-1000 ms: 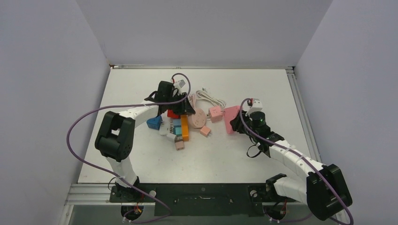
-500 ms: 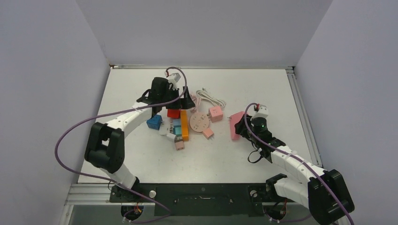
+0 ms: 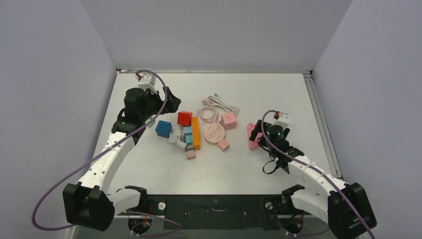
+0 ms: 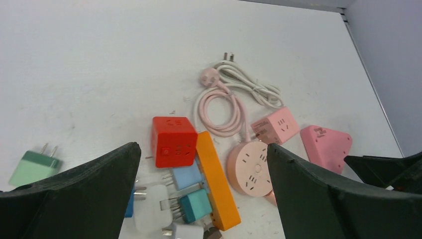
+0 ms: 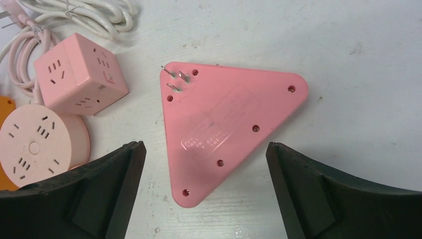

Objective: Pull the plug off the socket
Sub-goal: Place the socket at the center of the board, then reset both arms

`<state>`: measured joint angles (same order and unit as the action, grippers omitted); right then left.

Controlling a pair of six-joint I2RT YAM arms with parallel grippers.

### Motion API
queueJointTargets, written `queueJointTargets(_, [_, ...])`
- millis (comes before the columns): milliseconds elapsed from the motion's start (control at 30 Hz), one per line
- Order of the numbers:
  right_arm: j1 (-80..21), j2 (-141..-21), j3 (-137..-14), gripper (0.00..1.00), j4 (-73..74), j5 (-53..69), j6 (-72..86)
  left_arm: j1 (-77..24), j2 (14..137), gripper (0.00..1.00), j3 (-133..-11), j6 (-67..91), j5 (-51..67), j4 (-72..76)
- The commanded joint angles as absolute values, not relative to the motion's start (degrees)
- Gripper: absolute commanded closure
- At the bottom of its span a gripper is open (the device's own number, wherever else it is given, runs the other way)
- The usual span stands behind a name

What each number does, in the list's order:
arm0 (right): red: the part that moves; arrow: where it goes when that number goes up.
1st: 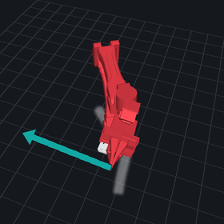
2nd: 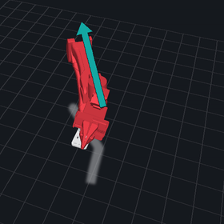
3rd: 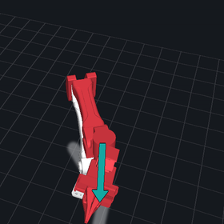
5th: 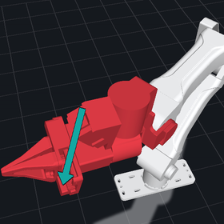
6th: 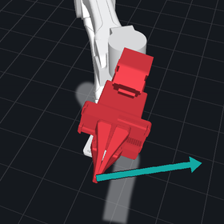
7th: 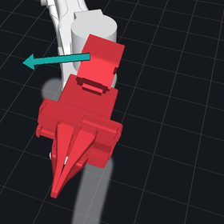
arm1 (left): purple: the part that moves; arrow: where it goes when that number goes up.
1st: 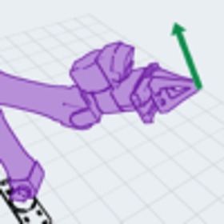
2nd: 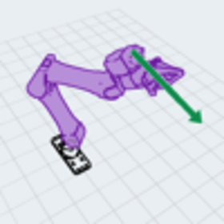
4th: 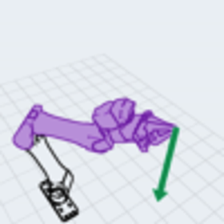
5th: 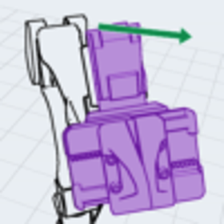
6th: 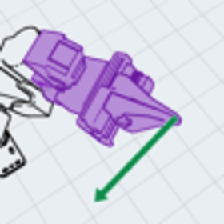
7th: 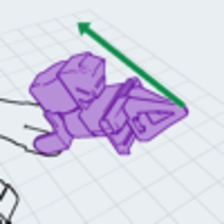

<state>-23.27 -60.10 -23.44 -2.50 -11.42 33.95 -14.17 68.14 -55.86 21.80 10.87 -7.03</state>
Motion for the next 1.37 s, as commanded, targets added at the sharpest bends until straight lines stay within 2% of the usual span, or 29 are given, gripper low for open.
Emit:
queueJointTargets(0, [-22.9, -57.5, -27.6, 0.04, 0.7, -18.9, 33.9, -10.2, 62.5, 0.04, -52.5, 21.3, 6.3, -10.1])
queueJointTargets(67, [-22.9, -57.4, -28.7, 0.1, 2.6, -21.8, 33.6, -8.9, 60.3, 0.04, -51.3, 20.8, 4.5, -12.0])
queueJointTargets(300, [-22.9, -56.6, -33.5, 0.1, 1.5, -24.1, 26.7, -8.8, 49.4, 0.04, -46.8, 17.4, -5.6, -11.8])
queueJointTargets(500, [-23.1, -52.6, -34.4, 0.1, -5.8, -25.7, 15.9, -10.6, 41.4, 0.04, -45.0, 17.1, -15.4, -11.1])
queueJointTargets(800, [-24.2, -44.0, -29.8, 0.1, -13.7, -25.4, 7.6, -13.0, 32.0, 0.04, -39.8, 14.3, -13.4, -5.7])
queueJointTargets(1333, [-24.3, -42.6, -29.2, 0.1, -13.6, -25.9, 7.6, -13.0, 31.8, 0.04, -40.3, 13.9, -14.6, -6.4])
